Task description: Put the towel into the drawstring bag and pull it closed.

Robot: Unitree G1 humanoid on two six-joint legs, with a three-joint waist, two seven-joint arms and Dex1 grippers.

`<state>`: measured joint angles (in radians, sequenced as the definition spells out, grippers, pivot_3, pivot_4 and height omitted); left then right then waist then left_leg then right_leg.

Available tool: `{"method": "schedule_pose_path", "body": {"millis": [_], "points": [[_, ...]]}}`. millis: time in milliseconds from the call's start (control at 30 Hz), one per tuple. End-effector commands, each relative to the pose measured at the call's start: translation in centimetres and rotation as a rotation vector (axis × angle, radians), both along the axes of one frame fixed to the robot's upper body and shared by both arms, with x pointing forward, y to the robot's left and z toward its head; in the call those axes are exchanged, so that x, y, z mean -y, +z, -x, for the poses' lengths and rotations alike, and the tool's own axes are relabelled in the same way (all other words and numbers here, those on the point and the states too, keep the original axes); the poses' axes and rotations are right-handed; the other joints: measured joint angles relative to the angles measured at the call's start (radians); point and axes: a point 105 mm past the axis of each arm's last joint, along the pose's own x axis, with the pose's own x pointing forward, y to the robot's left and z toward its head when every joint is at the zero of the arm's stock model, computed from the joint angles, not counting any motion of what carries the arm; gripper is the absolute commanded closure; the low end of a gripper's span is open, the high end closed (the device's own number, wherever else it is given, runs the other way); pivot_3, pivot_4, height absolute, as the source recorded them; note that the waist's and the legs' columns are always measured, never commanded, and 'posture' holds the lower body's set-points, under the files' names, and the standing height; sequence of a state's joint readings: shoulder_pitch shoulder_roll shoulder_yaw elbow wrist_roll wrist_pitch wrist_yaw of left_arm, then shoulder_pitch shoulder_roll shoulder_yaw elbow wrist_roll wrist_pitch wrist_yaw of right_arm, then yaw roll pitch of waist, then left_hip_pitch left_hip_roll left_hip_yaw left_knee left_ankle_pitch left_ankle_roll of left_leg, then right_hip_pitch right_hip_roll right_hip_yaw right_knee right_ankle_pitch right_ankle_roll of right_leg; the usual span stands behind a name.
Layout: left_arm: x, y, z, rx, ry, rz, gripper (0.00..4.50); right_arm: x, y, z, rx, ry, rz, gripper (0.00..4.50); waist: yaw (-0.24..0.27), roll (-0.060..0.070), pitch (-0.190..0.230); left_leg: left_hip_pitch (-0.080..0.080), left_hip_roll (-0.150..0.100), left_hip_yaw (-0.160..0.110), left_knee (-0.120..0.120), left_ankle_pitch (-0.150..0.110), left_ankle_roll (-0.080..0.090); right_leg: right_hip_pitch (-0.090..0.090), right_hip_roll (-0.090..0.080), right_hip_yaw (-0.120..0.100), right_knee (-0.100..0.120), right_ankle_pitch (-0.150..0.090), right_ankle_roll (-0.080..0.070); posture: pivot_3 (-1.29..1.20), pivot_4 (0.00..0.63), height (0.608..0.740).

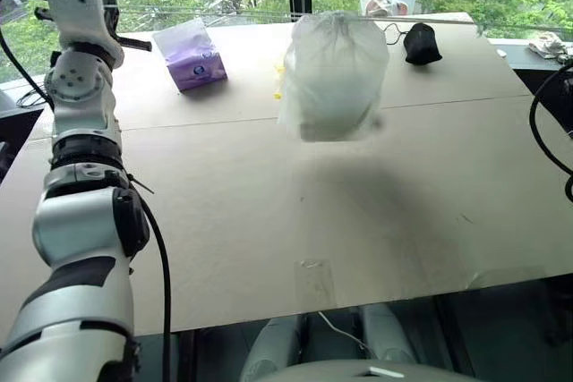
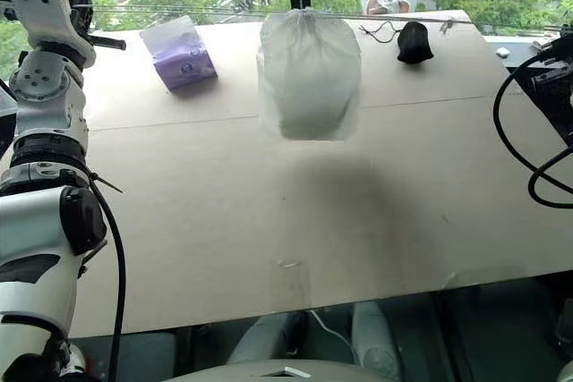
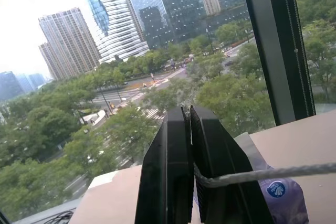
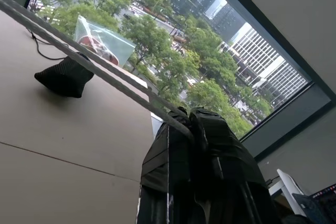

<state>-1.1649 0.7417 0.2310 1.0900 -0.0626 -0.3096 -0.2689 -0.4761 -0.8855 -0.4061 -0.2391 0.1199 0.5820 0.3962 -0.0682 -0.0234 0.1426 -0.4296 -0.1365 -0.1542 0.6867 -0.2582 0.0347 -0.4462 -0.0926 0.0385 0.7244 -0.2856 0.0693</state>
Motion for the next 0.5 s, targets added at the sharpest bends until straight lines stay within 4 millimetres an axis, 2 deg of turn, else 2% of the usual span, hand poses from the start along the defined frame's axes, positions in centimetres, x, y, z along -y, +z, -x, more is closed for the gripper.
{"method": "schedule_pose_path", "body": {"millis": [33,100,133,200,267,300,367,433,500], "points": [[2.1,-2.6,-0.1,-0.079,-0.227,0.010,4.48,-2.9,-2.5,0.7,-0.127,0.224,-0.077,4.50,0.001,0.000,-0.001,0.000,0.000,0.000,0.000,0.000,0.000,0.000,0.000,0.000,0.000,0.000,0.000,0.00,0.150,0.740],[7.1,-6.1,0.1,-0.179,-0.465,-0.147,4.48,-6.8,-6.1,1.6,-0.296,0.428,-0.083,4.50,0.003,0.003,-0.003,0.001,0.000,0.000,-0.001,0.000,0.000,0.001,0.000,0.001,0.000,0.000,0.000,0.00,0.150,0.740],[8.3,-7.3,0.4,-0.214,-0.529,-0.155,4.48,-8.4,-7.7,2.4,-0.364,0.508,-0.078,4.50,0.008,0.003,-0.003,0.002,0.000,0.000,-0.001,0.000,0.001,0.002,0.000,0.000,0.000,0.000,0.000,0.00,0.150,0.740],[7.8,-7.4,0.2,-0.209,-0.476,-0.121,4.48,-9.9,-8.8,2.7,-0.389,0.559,-0.083,4.50,0.010,0.002,-0.002,0.000,0.000,-0.001,0.001,0.000,0.001,0.002,0.000,-0.001,0.000,0.000,0.000,0.00,0.150,0.740],[5.5,-4.6,-0.1,-0.119,-0.325,-0.085,4.48,-9.7,-7.5,1.9,-0.319,0.529,-0.092,4.50,0.004,-0.006,0.003,-0.002,0.000,-0.001,0.003,0.000,0.001,0.000,0.001,-0.001,0.001,0.000,0.000,0.00,0.150,0.740],[3.7,-2.1,0.0,-0.050,-0.238,-0.045,4.48,-9.1,-5.5,1.3,-0.245,0.508,-0.128,4.50,0.000,-0.008,0.005,-0.002,0.000,-0.001,0.004,0.000,0.000,-0.001,0.001,0.000,0.003,0.000,0.000,0.00,0.150,0.740],[1.5,1.6,0.8,0.049,-0.141,-0.015,4.48,-7.6,-2.0,0.8,-0.117,0.473,-0.191,4.50,-0.003,-0.012,0.007,-0.002,0.001,-0.001,0.006,0.000,0.000,-0.001,0.002,0.000,0.004,0.001,-0.001,0.00,0.150,0.740],[0.9,3.9,1.5,0.105,-0.124,-0.030,4.48,-6.6,0.0,1.1,-0.047,0.471,-0.220,4.50,0.001,-0.011,0.004,-0.001,0.002,0.000,0.004,0.000,0.000,-0.001,0.002,0.000,0.002,0.001,-0.001,0.00,0.150,0.740],[0.8,5.0,1.9,0.134,-0.144,-0.040,4.48,-6.7,0.6,1.8,-0.040,0.498,-0.215,4.50,0.005,-0.007,-0.003,0.000,0.002,0.000,-0.001,0.000,0.000,-0.001,0.001,-0.001,-0.001,0.001,-0.001,0.00,0.150,0.740]]}}
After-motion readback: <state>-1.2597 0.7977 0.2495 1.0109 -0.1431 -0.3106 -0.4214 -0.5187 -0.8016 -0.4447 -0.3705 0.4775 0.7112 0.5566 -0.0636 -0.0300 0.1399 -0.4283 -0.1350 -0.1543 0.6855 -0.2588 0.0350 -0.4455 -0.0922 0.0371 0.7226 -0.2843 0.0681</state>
